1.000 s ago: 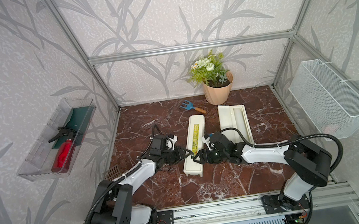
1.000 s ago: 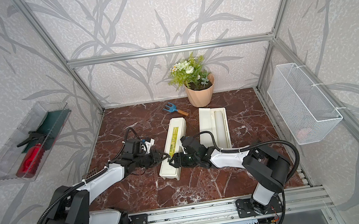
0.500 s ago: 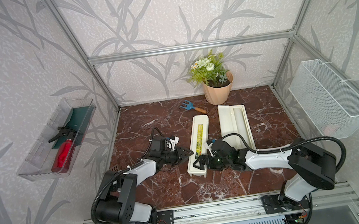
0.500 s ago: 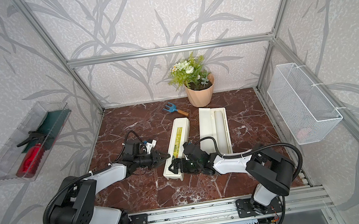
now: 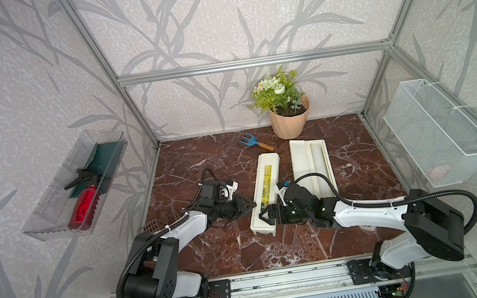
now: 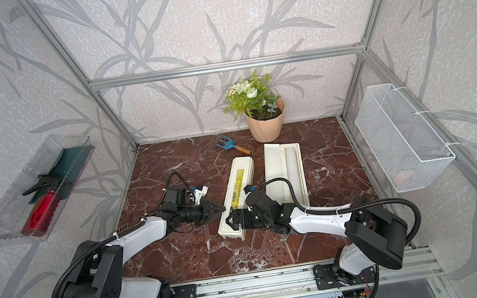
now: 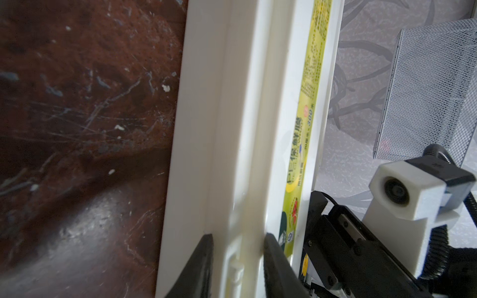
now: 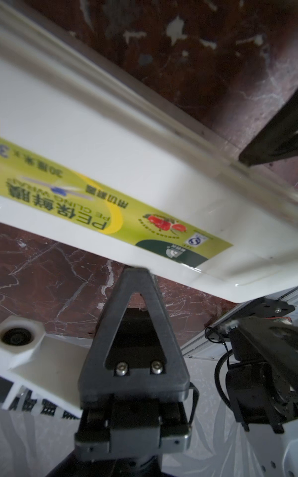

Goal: Put plastic wrap rolls into dispensers
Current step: Close the lid on the plastic wrap cutting box.

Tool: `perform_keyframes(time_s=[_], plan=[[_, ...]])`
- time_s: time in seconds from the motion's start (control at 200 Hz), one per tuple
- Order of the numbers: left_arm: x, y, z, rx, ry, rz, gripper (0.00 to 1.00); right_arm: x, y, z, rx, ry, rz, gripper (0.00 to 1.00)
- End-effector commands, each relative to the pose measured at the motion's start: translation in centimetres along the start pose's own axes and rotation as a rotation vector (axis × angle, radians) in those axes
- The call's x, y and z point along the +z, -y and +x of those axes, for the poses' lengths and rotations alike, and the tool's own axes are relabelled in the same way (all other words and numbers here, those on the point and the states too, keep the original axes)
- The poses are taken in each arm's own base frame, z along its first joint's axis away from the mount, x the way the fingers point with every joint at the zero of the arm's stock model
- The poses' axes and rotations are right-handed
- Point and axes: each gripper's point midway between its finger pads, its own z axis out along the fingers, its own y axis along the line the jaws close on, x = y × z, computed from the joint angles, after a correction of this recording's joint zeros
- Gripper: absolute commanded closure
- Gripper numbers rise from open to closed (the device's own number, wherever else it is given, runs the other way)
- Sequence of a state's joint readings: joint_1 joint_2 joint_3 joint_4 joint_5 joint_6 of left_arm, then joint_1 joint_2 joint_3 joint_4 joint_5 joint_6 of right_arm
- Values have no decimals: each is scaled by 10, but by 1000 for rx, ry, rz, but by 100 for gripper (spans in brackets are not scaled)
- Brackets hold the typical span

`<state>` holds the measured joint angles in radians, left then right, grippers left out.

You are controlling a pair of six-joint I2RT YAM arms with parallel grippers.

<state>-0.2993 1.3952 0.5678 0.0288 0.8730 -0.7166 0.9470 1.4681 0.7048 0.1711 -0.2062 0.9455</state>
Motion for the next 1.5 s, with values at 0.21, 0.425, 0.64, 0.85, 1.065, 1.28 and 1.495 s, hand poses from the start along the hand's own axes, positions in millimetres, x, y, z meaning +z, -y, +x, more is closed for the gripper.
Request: perform_keyframes(time_s=[0.21,0.425,0.64,0.85,1.065,1.28,1.495], plan=[[9,-44,52,-150,-150,-123,67,19,-59,-9,-24,-28,-242,36],[22,-59,71,-226,-216,-104,70,41,-82,-17,-53,-38,-345,62],[22,-65,74,-221,-217,-148,70,53,-47,-6,-14,-96,-196,57],[12,-79,69,-234,-186,-243,70,35,-4,-15,51,-30,-48,40],[-1,-66,47,-162,-120,-256,68,13,10,-28,21,50,64,27],[-15,-56,29,-101,-42,-274,66,-4,27,-45,27,137,139,0],[-23,-61,27,-103,-20,-311,65,7,35,-58,24,132,170,0]])
